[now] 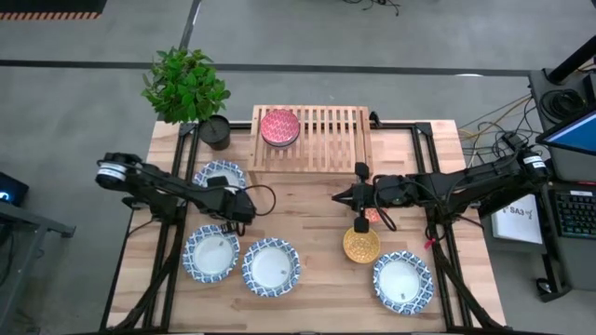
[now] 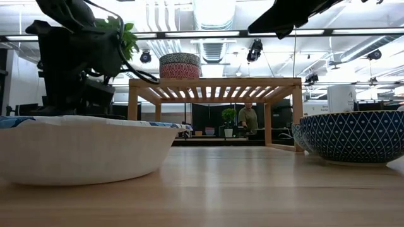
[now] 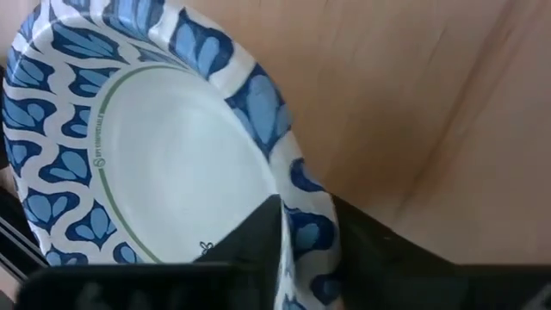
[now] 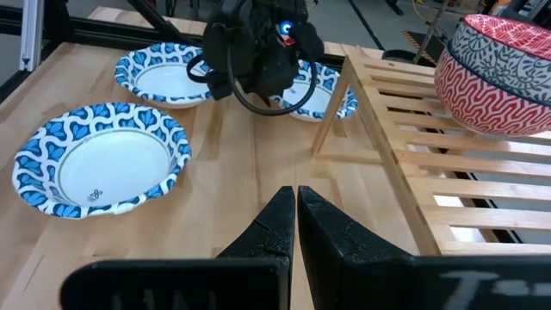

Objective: Place and stack bowls onto a shelf
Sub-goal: Put the white patterned bowl on the shelf

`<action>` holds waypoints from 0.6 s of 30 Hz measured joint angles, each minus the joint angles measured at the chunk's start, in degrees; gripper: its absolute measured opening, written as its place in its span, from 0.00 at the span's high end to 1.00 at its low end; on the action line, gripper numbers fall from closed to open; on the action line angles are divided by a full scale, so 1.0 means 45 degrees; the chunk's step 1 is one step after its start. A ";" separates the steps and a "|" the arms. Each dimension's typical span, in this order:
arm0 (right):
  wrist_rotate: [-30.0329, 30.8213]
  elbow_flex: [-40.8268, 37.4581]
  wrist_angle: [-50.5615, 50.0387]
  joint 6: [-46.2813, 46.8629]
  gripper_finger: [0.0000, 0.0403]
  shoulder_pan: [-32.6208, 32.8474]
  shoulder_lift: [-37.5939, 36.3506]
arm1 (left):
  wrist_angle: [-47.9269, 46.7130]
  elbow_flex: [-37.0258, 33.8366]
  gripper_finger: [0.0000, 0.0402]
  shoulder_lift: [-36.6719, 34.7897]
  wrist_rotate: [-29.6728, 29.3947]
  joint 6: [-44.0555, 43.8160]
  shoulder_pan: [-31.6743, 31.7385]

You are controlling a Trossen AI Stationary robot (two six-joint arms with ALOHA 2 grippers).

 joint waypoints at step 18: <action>0.0001 -0.0015 -0.0007 -0.0011 0.98 0.0004 0.0000 | -0.1829 0.2226 1.00 -0.1641 0.2407 0.0052 -0.0482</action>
